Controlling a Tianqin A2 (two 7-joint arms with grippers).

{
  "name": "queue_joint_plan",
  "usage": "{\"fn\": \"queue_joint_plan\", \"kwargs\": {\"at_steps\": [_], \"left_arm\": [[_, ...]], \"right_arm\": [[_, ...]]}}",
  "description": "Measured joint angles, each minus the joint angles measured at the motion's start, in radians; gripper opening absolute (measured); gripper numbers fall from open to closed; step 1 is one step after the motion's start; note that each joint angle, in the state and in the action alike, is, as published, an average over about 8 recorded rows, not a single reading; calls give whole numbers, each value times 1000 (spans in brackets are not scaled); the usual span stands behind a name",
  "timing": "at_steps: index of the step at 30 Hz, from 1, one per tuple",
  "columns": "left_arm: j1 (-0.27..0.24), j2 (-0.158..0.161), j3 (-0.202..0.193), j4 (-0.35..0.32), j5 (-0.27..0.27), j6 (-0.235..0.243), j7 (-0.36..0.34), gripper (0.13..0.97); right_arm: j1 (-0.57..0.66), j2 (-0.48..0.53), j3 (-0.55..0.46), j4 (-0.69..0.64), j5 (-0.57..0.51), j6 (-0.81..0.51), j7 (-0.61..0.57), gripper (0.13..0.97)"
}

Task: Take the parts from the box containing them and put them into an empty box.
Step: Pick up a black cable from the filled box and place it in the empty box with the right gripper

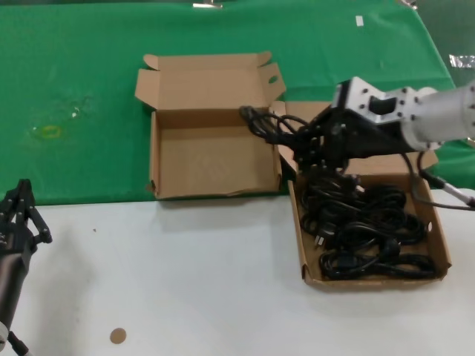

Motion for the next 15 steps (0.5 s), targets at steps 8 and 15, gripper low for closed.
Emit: {"fn": "queue_joint_plan", "kwargs": {"at_steps": [8, 15], "left_arm": [[0, 0, 0, 0, 0, 0, 0, 152], [0, 0, 0, 0, 0, 0, 0, 152]], "right_arm": [[88, -122, -43, -82, -68, 3, 61, 176], [158, -222, -71, -188, -133, 33, 101, 175]]}}
